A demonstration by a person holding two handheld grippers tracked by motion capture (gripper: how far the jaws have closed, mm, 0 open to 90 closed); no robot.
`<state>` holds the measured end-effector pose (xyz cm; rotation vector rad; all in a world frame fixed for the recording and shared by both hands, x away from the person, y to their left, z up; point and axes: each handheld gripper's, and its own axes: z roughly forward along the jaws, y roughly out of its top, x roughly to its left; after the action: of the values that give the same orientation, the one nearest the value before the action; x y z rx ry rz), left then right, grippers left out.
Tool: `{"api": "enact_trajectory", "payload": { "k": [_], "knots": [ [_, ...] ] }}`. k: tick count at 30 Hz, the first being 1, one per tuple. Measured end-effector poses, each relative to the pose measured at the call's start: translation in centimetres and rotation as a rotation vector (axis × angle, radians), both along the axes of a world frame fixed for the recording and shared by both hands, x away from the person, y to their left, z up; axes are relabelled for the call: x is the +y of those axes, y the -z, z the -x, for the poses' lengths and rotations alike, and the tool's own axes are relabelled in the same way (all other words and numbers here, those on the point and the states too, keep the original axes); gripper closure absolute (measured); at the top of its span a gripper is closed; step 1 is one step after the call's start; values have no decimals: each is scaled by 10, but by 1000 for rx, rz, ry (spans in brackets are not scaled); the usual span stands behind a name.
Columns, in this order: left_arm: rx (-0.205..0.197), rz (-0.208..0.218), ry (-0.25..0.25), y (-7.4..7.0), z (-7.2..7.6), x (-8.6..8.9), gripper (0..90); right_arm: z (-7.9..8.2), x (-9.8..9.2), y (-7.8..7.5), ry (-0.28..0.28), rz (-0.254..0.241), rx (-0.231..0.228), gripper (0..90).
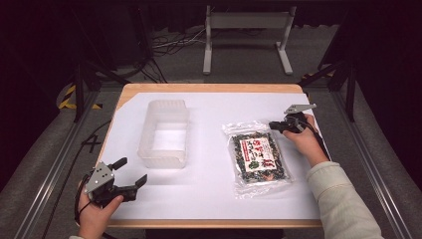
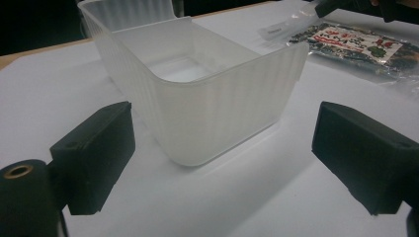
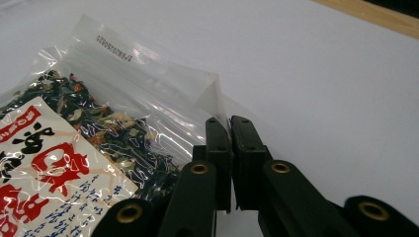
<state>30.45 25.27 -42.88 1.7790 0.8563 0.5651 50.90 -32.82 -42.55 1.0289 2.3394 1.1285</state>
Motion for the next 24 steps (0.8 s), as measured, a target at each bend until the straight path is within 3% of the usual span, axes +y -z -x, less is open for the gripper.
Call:
{"api": "enact_trajectory", "payload": {
  "k": [3, 10, 17, 24],
  "knots": [
    [2, 11, 6, 0, -2, -1, 103, 3, 1, -4, -7, 14, -22, 894],
    [28, 42, 44, -6, -5, -6, 91, 12, -1, -24, -9, -33, -84, 898],
    [14, 129, 109, -22, -8, -15, 36, 29, -7, -53, -24, -86, -143, 900],
    [5, 121, 121, -30, -16, -29, 27, 47, -10, -85, -37, -105, -217, 900]
  ]
}}
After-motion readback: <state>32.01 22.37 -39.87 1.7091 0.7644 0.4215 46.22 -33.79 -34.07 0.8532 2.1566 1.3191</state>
